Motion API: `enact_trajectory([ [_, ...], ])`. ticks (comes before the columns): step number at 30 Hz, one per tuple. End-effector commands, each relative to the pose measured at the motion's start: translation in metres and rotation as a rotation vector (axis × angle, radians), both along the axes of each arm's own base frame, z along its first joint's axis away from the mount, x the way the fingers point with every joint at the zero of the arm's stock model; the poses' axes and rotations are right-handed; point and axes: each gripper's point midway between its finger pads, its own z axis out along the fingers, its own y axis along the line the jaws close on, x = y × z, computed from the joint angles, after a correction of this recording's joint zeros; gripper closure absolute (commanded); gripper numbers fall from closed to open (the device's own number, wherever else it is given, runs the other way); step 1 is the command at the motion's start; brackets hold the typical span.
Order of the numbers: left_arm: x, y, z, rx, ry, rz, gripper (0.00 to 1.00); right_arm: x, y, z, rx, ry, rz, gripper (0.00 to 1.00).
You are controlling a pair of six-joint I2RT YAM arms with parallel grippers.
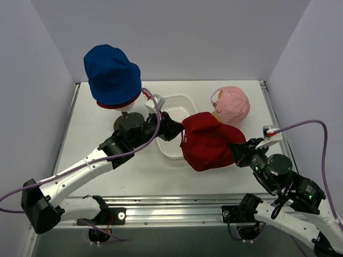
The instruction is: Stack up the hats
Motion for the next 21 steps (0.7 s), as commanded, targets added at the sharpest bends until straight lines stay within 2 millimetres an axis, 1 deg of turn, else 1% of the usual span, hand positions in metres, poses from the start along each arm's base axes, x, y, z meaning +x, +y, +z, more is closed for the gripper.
enact_trajectory([
  [1, 0.002, -0.004, 0.024, -0.047, -0.044, -0.010, 0.70, 0.004, -0.020, 0.006, 0.034, -0.023, -0.108, 1.00],
  [2, 0.003, -0.004, 0.024, -0.043, -0.043, -0.007, 0.76, 0.006, -0.025, 0.006, 0.041, -0.024, -0.136, 1.00],
  [3, 0.003, -0.004, 0.023, -0.036, -0.039, -0.005, 0.85, 0.008, -0.028, 0.007, 0.054, -0.019, -0.168, 1.00],
  [4, 0.003, -0.004, 0.023, -0.035, -0.038, -0.002, 0.89, 0.011, -0.033, 0.008, 0.048, -0.023, -0.209, 1.00],
  [5, 0.006, -0.002, 0.023, -0.034, -0.037, 0.013, 0.93, 0.013, -0.034, 0.011, 0.050, -0.027, -0.222, 1.00],
  [6, 0.007, -0.002, 0.024, -0.034, -0.035, 0.018, 0.97, 0.018, -0.031, 0.010, 0.036, -0.018, -0.236, 1.00],
  [9, 0.010, -0.005, 0.031, -0.042, -0.039, 0.024, 0.98, 0.026, -0.025, 0.013, 0.017, -0.011, -0.251, 1.00],
  [10, 0.011, -0.007, 0.040, -0.052, -0.048, 0.021, 0.98, 0.027, -0.025, 0.017, 0.024, -0.013, -0.261, 1.00],
  [12, 0.016, -0.014, 0.036, -0.034, -0.033, 0.015, 0.98, 0.031, -0.029, 0.021, 0.018, -0.020, -0.298, 1.00],
  [13, 0.019, -0.019, 0.032, -0.021, -0.024, 0.010, 0.98, 0.031, -0.032, 0.023, 0.016, -0.023, -0.313, 1.00],
  [14, 0.020, -0.022, 0.044, -0.032, -0.040, 0.005, 0.98, 0.032, -0.041, 0.029, 0.023, -0.036, -0.355, 1.00],
  [15, 0.022, -0.025, 0.043, -0.022, -0.036, 0.006, 0.98, 0.032, -0.045, 0.031, 0.023, -0.041, -0.376, 1.00],
  [16, 0.028, -0.030, 0.036, -0.002, -0.027, 0.009, 0.98, 0.032, -0.049, 0.032, 0.022, -0.045, -0.398, 1.00],
  [17, 0.031, -0.033, 0.052, -0.022, -0.048, 0.012, 0.98, 0.032, -0.054, 0.035, 0.026, -0.050, -0.422, 1.00],
  [18, 0.033, -0.034, 0.043, 0.014, -0.022, 0.011, 0.97, 0.033, -0.061, 0.037, 0.024, -0.060, -0.462, 1.00],
  [19, 0.039, -0.040, 0.036, 0.040, -0.014, 0.012, 0.98, 0.033, -0.064, 0.040, 0.024, -0.065, -0.479, 1.00],
  [20, 0.040, -0.042, 0.047, 0.031, -0.028, 0.010, 0.98, 0.034, -0.065, 0.044, 0.022, -0.071, -0.493, 1.00],
  [21, 0.043, -0.045, 0.045, 0.041, -0.023, 0.009, 0.98, 0.035, -0.071, 0.047, 0.016, -0.080, -0.528, 1.00],
])
